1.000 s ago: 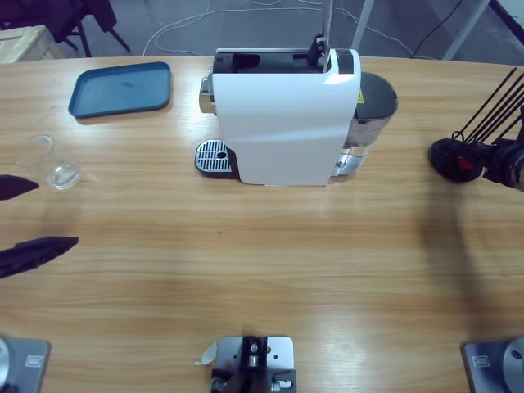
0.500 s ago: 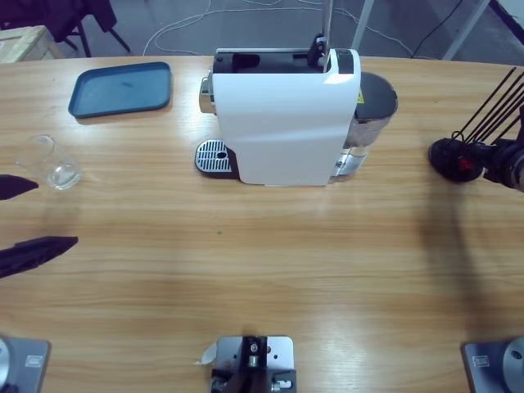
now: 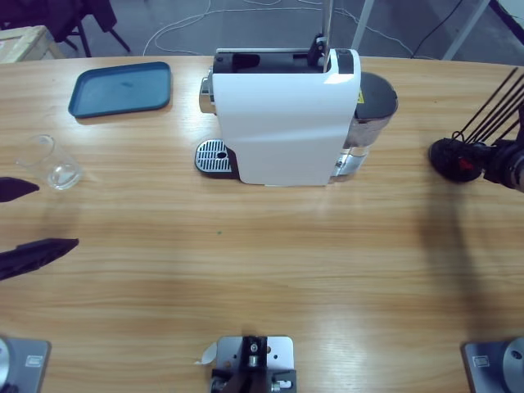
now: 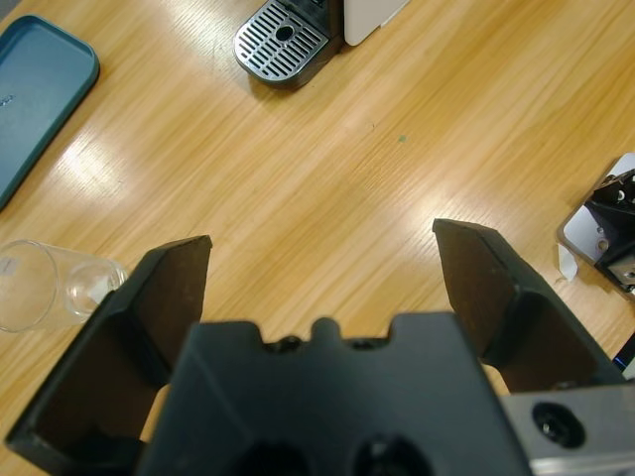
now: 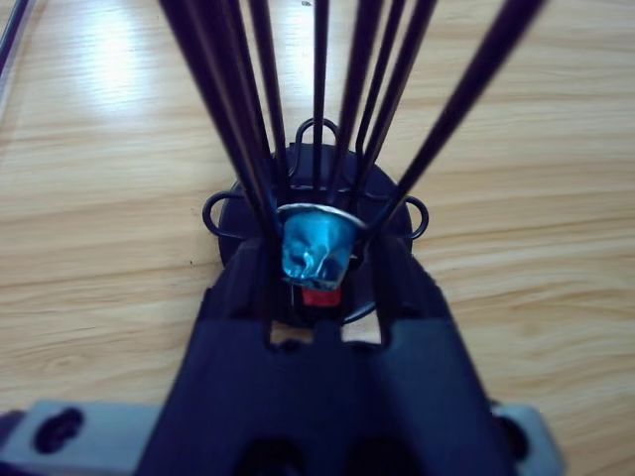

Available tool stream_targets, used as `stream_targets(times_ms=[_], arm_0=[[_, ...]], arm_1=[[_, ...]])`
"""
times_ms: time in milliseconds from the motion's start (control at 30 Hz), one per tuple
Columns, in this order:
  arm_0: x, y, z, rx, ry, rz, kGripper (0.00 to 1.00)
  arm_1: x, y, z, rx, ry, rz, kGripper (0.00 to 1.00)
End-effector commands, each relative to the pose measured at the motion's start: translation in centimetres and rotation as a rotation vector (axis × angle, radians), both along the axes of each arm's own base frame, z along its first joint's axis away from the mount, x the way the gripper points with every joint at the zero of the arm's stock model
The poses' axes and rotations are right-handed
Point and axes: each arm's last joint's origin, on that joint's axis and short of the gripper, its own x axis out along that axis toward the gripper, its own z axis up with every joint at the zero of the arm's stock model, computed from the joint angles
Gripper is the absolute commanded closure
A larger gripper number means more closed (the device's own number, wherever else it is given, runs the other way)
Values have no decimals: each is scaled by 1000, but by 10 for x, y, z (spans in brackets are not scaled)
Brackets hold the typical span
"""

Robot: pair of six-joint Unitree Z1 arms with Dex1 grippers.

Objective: Pour coffee

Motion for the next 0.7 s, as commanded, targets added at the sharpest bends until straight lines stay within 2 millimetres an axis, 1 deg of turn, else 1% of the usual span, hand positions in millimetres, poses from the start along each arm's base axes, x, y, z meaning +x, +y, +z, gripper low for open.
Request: stream_targets(times_ms=[33,100,133,167,200,233,300,333,367,567,600,633,700], arm_0=[[-1,7,-7,2,-4,27,32],[-2,7,-7,2,-3,27,32],[-2,7,-7,0,-4,27,32],[-2,7,-7,-1,-3,27,32],[-2,7,-7,-3,-3,29,32],[-2,7,-7,-4,-4,29,32],[-2,9,-6,-8,-6,29,32],[-3,9,-7,-9,-6,29,32],[-3,10,-7,-9,-6,29,32],[-3,10,-9,-15,4,40,32],[-3,9,-9,-15,3,40,32],[-3,9,-9,-16,3,40,32],[-3,10,-9,-14,4,40,32]], arm_1=[[-16,-1,4,6,3,-4,151],[-17,-2,4,2,4,-9,164],[-18,-2,3,0,9,-12,227],[-18,-2,2,-1,12,-13,319],[-18,-2,2,-1,15,-13,380],[-17,-2,1,1,17,-11,405],[-14,-1,-2,1,25,-9,425],[-13,-1,-2,2,23,-8,505],[-12,-1,-3,4,23,-6,530],[-11,0,-7,-1,39,-7,535],[-10,0,-7,-2,41,-6,582],[-10,0,-7,-4,40,-4,659],[-10,0,-7,-6,40,-1,668]])
